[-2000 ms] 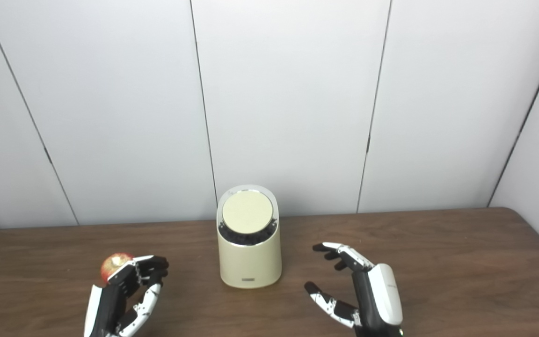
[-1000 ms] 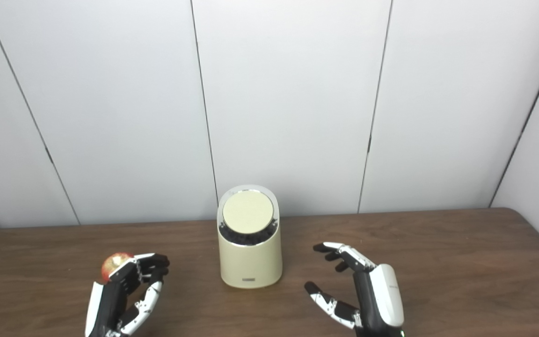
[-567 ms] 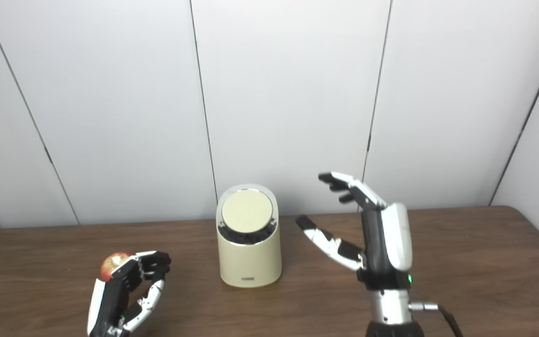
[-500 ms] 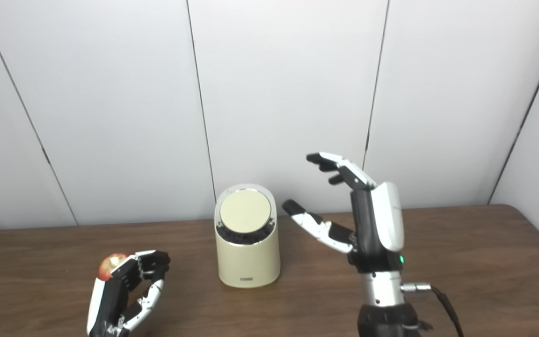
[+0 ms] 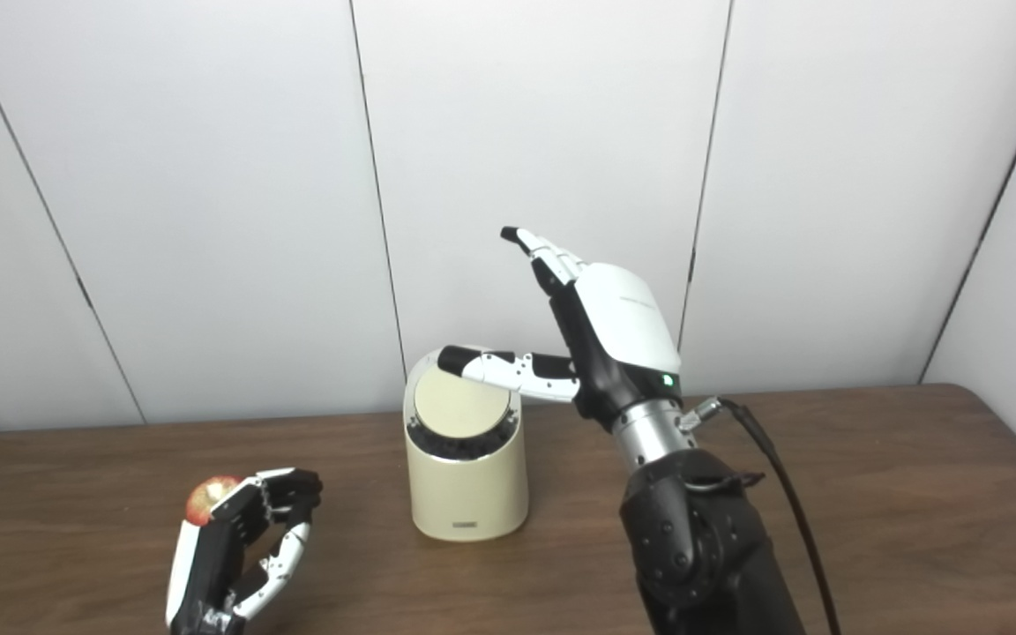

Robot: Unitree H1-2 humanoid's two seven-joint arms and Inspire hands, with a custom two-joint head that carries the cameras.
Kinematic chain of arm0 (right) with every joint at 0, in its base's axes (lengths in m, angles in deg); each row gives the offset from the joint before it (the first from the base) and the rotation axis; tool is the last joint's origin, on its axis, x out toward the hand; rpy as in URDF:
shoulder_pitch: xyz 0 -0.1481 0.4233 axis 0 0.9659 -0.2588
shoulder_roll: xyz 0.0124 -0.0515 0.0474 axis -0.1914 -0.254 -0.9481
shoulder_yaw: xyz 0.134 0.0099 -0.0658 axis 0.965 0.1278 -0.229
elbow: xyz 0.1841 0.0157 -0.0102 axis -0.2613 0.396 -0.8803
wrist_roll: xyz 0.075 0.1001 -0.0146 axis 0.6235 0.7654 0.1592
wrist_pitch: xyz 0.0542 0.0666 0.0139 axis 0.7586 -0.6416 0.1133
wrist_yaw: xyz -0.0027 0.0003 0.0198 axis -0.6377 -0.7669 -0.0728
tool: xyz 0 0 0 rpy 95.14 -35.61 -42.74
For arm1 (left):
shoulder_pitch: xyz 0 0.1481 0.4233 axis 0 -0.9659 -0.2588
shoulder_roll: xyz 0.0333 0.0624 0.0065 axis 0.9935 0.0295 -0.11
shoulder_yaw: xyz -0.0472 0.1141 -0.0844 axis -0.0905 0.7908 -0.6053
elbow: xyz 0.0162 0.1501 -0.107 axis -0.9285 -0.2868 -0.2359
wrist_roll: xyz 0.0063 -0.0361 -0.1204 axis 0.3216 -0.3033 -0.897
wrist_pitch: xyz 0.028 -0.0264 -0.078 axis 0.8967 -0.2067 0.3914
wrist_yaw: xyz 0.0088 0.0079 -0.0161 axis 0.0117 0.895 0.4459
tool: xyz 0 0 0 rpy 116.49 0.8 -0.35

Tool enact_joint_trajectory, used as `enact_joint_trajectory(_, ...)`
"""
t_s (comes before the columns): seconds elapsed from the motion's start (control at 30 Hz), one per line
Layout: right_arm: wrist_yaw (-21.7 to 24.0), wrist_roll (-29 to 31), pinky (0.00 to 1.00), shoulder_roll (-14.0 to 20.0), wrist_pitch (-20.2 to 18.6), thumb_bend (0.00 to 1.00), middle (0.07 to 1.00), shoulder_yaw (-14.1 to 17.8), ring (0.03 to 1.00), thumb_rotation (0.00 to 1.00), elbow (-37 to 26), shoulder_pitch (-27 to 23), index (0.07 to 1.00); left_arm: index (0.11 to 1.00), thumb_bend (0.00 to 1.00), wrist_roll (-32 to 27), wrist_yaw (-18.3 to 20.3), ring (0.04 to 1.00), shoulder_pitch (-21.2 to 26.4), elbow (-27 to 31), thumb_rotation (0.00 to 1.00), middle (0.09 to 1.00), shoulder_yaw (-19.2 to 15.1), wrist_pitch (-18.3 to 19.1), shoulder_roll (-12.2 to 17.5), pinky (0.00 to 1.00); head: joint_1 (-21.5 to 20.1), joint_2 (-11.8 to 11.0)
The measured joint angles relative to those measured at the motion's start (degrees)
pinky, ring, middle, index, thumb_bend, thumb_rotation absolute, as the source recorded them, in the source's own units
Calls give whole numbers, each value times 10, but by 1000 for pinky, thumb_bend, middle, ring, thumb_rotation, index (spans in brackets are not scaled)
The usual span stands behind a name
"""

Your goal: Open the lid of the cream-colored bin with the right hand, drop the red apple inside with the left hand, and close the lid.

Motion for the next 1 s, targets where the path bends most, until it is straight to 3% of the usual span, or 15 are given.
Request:
enact_joint_trajectory(0.13,-3,-12,792,-20,-7,815,931,-9,911,680,45,-10,929,628,226,2,-1,615,0,1,117,635,1,0,0,538,3,1)
enact_joint_trajectory(0.53,-50,-44,849,-24,-24,793,935,-26,928,601,193,-49,920,633,224,12,-6,616,-1,3,88,639,2,1,-4,538,9,1)
enact_joint_trajectory(0.73,-63,-43,850,-21,-35,776,933,-31,925,570,241,-66,913,629,236,12,-6,612,-2,4,128,637,2,1,-5,535,11,3)
enact_joint_trajectory(1.0,-86,-18,856,6,-34,778,907,-27,898,531,287,-75,898,624,234,26,-9,604,-4,10,176,631,2,2,-6,527,13,9)
